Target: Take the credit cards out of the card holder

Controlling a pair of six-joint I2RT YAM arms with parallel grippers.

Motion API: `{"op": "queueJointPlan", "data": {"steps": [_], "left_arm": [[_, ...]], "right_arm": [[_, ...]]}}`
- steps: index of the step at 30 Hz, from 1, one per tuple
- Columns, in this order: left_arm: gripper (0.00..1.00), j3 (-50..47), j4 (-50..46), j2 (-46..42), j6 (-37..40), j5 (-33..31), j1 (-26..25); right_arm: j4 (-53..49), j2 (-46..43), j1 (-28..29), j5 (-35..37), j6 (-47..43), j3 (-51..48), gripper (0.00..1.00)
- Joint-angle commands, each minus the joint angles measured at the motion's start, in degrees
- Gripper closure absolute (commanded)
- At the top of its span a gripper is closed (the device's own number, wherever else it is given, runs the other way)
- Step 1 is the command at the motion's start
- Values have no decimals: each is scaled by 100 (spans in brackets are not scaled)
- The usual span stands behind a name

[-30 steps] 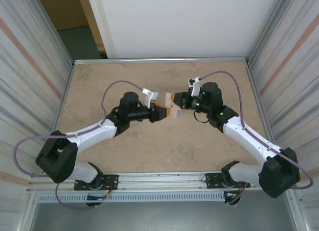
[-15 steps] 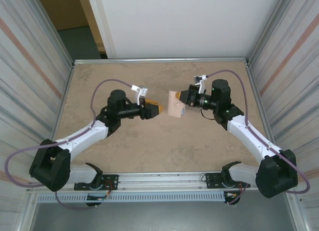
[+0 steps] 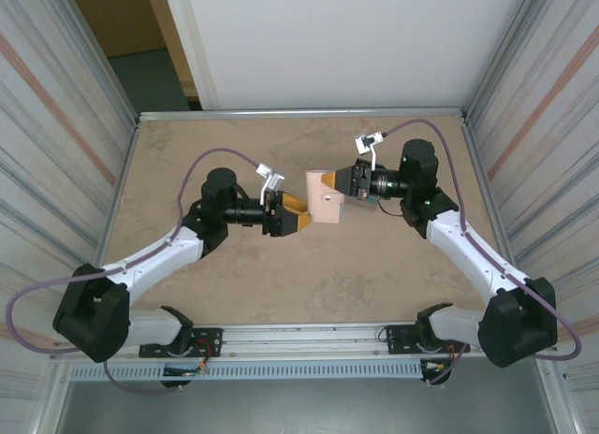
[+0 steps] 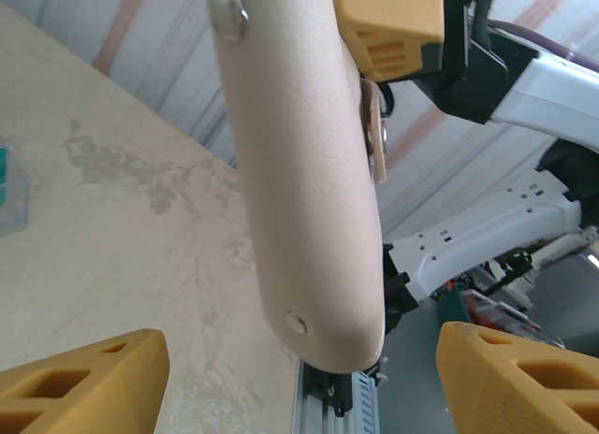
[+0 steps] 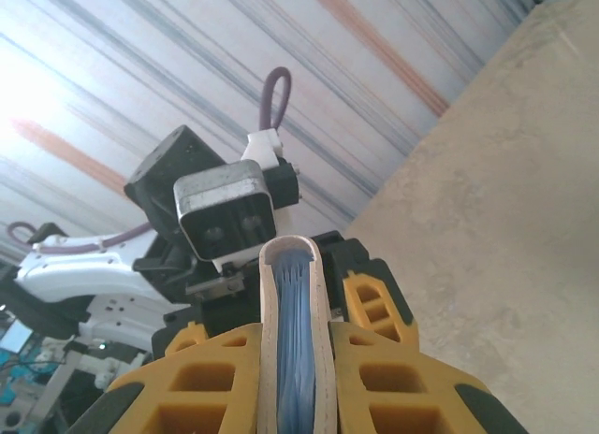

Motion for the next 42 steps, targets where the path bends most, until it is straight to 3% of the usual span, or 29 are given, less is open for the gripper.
{"op": "queueJointPlan", "data": {"steps": [1,9,15,17,23,29,33,37,42], "left_arm": [[24,198,629,48,-25,357,-103],[26,165,1400,233,-321,489,-137],[34,121,1635,285,-366,558,-139],[39,116,1666,293,-361,526,-142],[70,85,1725,266,-358,414,-147],[85,94,1520,248,-327,274,-144],[93,100,1351,190,-259,71,-149],[99,133,868,101,-6,-222,-149],[100,133,140,-5,357,-736,-149]], "right_arm": [[609,80,96,-333,341,209,100],[1077,164,273,-413,618,233,100],[1323,243,390,-457,795,273,100],[1323,281,449,-456,797,289,100],[1327,364,507,-442,822,239,100],[1205,405,498,-368,765,224,99],[201,363,492,-124,150,386,80],[-886,158,490,393,-528,499,54],[-2192,-295,491,1671,-1090,645,43]]}}
